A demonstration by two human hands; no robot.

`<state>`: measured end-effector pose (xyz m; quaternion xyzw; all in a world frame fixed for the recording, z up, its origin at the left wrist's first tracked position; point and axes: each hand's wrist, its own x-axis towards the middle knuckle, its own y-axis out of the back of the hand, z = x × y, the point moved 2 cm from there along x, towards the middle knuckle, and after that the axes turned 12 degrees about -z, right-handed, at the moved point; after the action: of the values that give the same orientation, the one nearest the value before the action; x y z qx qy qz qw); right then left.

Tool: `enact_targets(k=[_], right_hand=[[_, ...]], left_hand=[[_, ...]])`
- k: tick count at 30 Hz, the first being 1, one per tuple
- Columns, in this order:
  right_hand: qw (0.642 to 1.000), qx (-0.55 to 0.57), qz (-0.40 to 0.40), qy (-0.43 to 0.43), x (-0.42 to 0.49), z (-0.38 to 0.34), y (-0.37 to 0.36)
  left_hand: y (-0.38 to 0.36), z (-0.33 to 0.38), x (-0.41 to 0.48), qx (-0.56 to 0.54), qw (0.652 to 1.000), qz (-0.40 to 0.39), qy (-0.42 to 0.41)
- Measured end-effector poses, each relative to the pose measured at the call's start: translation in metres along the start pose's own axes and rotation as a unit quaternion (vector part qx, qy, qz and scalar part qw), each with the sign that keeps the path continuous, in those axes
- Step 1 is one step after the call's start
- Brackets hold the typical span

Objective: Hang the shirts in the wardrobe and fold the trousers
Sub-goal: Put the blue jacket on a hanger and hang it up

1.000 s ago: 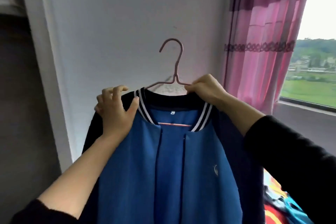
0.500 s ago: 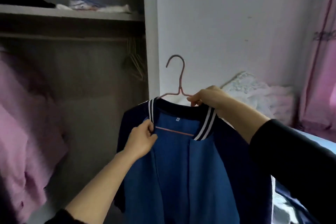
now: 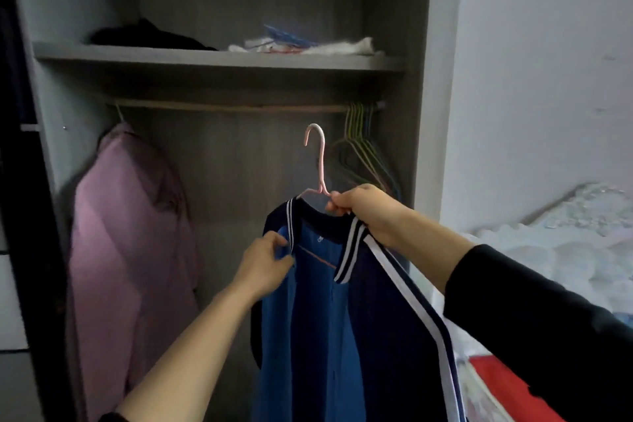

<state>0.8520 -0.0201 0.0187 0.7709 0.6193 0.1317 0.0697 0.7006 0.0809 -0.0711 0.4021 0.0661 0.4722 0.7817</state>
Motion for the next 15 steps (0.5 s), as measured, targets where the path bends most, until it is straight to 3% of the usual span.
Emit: enact_targets(k=[10,15], right_hand=[[0.984,0.142,-0.097,0.038,0.161,-0.029,-0.075],[0.983,0.121,-0.122,0.060,0.229,-0.046,-0.115]], left_hand=[[0.117,-0.080,0.123,0.096,0.992,0.077,0.030],[0.177,-0.108,0.169,0.167,0.980,0.110,0.015]])
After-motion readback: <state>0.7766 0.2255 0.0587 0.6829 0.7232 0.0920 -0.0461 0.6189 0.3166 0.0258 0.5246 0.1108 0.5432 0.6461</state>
